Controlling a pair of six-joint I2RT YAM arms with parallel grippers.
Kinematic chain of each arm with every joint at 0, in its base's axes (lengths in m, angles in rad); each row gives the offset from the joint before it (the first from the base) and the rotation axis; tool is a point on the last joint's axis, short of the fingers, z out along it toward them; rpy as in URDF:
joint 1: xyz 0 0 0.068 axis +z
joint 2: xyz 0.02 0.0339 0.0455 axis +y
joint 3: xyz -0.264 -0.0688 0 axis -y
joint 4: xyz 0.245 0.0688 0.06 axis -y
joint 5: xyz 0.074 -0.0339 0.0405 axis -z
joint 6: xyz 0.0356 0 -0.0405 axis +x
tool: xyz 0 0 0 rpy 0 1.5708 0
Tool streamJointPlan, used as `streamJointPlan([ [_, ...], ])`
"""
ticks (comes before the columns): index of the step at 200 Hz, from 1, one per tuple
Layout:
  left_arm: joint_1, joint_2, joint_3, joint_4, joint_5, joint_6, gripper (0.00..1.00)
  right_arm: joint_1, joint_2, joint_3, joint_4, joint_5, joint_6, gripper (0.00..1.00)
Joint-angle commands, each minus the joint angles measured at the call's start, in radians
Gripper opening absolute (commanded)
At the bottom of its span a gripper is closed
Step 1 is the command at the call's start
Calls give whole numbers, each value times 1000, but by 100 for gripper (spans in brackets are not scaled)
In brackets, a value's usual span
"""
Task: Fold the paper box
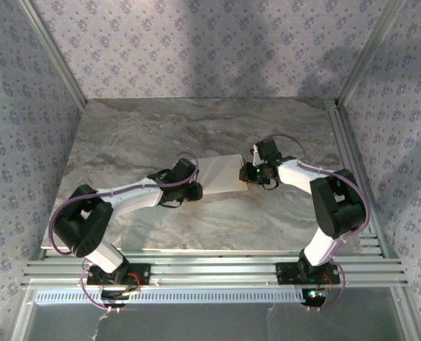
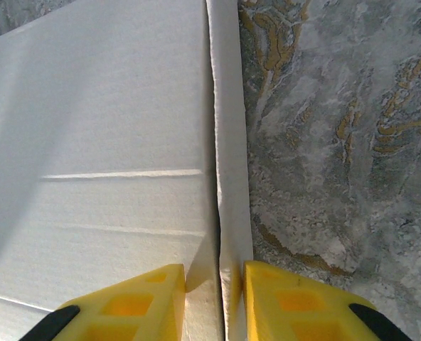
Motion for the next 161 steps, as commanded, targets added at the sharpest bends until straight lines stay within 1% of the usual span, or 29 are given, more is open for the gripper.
streamJointPlan([
  [1, -3, 11, 18, 5, -10, 15, 30, 2, 11, 22, -38, 11, 5, 28],
  [59, -4, -4, 11, 4, -4, 9, 27, -3, 18, 33, -51, 6, 9, 28],
  [65, -5, -3, 13, 4, -1, 10, 22, -3, 18, 36, -51, 5, 9, 28],
  [74, -4, 1, 16, 1, 1, 11, 20, -4, 20, 35, -53, 4, 10, 28],
  [142, -3, 14, 4, 19, -7, 19, 16, -4, 31, 48, -68, -3, 3, 28],
  [161, -4, 12, 1, 28, -3, 12, 17, -4, 39, 58, -79, -7, 0, 28],
])
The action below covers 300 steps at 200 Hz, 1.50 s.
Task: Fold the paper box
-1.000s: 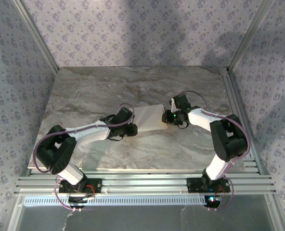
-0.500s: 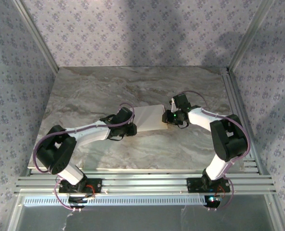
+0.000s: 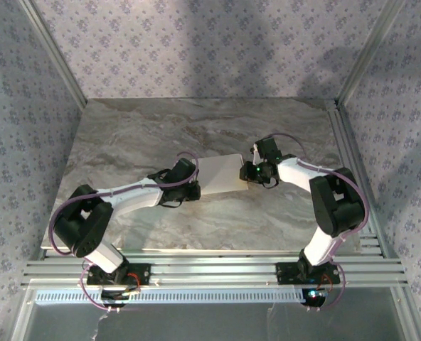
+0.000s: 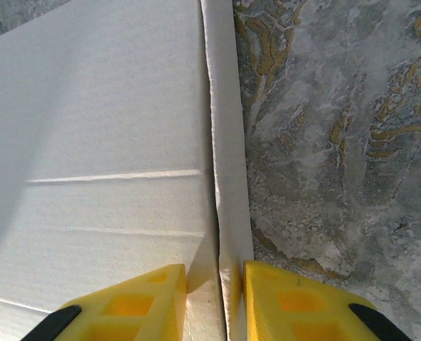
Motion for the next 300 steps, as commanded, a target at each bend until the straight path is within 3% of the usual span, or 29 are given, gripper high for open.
streamJointPlan([
  [1, -4, 12, 1, 24, -3, 8, 17, -2, 23, 33, -52, -7, -2, 28],
  [14, -5, 4, 3, 22, 3, -5, 24, -2, 29, 41, -64, -11, -3, 28],
  [44, 5, 5, 27, -12, 41, -37, 26, -6, 38, 48, -75, -12, -3, 28],
  [105, 18, 24, 48, -40, 66, -49, 26, -9, 46, 61, -91, -35, -6, 29],
  [249, 69, 59, -12, 122, 166, -98, 22, -26, 57, 77, -101, -100, 9, 31],
  [300, 69, 58, 1, 87, 127, -69, 20, -26, 59, 81, -106, -98, 6, 31],
])
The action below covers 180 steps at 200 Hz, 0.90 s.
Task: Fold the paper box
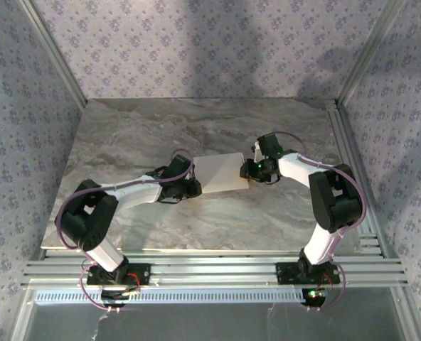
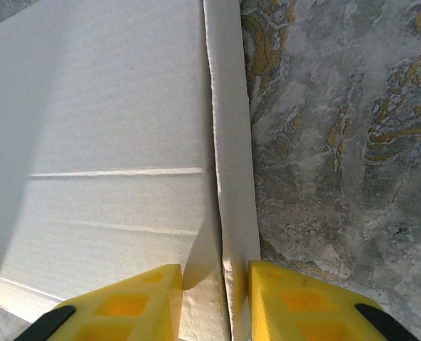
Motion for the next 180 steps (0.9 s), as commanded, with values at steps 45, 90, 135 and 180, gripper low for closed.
streamJointPlan([
  [45, 2, 31, 0, 3, -37, 54, 17, 5, 29, 20, -32, -40, -1, 30],
  [90, -10, 49, -18, 68, -97, 120, 13, 0, 39, 35, -57, -42, -23, 29],
  [135, -54, 79, -23, 89, -204, 219, 9, -7, 78, 82, -109, -56, -61, 29],
  [180, -93, 136, -32, 132, -312, 285, 8, -10, 98, 103, -130, -61, -76, 27],
])
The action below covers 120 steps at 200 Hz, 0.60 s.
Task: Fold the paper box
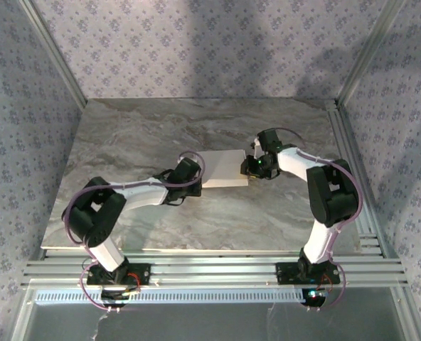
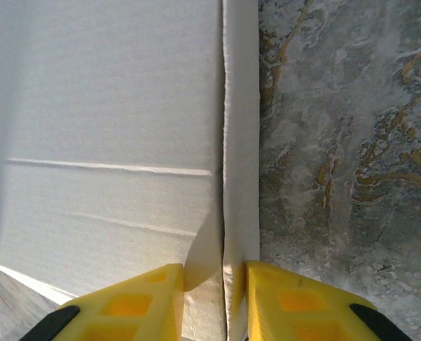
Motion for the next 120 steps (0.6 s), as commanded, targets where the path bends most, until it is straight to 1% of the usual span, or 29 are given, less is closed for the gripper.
streamJointPlan([
  [1, -32, 73, -25, -1, -62, 71, 8, 11, 37, 16, -64, -52, -29, 27],
  [14, -44, 82, -33, 21, -109, 90, 8, 8, 41, 18, -68, -54, -33, 27],
  [50, -62, 119, -43, 79, -164, 134, 6, 2, 50, 25, -77, -63, -45, 25],
  [82, -105, 156, -37, 100, -247, 186, 5, -2, 57, 33, -85, -67, -52, 25],
  [120, -127, 214, -32, 133, -276, 214, 4, -3, 64, 44, -95, -69, -59, 25],
])
